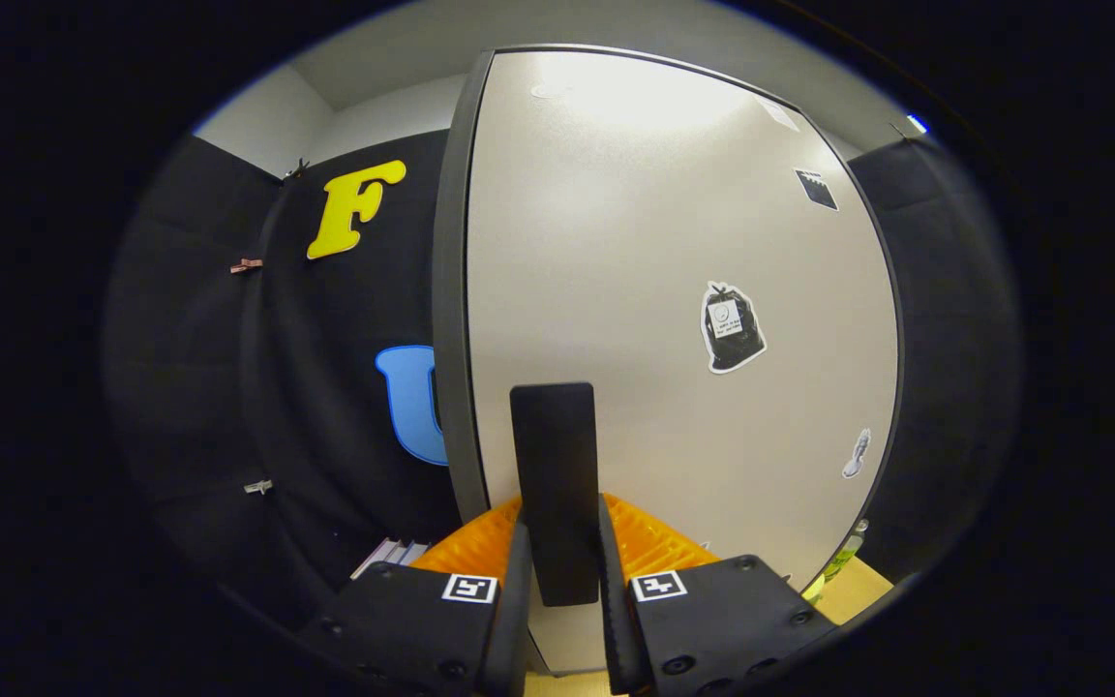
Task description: Open the shoe cabinet door, grab the shoes and put them into the shoe cabinet, then close the shoe cabinet door.
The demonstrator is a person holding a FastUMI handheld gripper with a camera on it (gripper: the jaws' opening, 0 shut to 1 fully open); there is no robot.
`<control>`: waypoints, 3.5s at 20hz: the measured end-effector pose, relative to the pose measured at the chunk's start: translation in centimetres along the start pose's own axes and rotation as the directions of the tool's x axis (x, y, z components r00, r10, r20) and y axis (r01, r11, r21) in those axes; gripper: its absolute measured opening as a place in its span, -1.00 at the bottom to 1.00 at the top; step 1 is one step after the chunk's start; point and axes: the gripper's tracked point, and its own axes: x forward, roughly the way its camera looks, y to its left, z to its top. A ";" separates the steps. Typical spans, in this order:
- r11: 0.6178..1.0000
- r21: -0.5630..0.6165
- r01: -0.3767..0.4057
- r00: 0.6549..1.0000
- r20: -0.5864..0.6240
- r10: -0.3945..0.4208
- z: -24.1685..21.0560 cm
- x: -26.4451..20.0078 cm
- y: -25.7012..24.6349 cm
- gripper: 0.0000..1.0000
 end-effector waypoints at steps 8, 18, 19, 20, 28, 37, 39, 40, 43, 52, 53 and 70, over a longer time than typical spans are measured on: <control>1.000 -0.004 0.002 1.000 -0.020 -0.002 -0.2 -0.1 -0.1 -0.48; 0.998 0.025 -0.055 0.997 -0.049 0.056 0.4 -2.9 -0.3 -0.48; 0.998 0.025 -0.058 0.997 -0.053 0.059 0.5 -3.6 -0.4 -0.48; 0.998 0.024 -0.058 0.997 -0.053 0.060 0.6 -4.2 -0.6 -0.48; 0.997 0.024 -0.071 0.995 -0.064 0.073 1.1 -9.9 -3.8 -0.48; 0.992 0.015 -0.126 0.987 -0.093 0.127 1.6 -15.5 -9.2 -0.49; 0.991 0.023 -0.131 0.987 -0.094 0.133 1.7 -16.4 -10.6 -0.49; 0.990 0.028 -0.135 0.986 -0.094 0.137 1.8 -16.9 -11.3 -0.49; 0.988 0.035 -0.148 0.984 -0.097 0.150 2.0 -17.8 -13.0 -0.50; 0.989 0.026 -0.142 0.985 -0.099 0.144 2.5 -19.3 -17.3 -0.51; 0.990 0.036 -0.137 0.985 -0.100 0.140 2.5 -19.4 -17.9 -0.51; 1.000 -0.002 -0.012 1.000 0.001 0.012 4.7 -24.2 -23.2 -0.53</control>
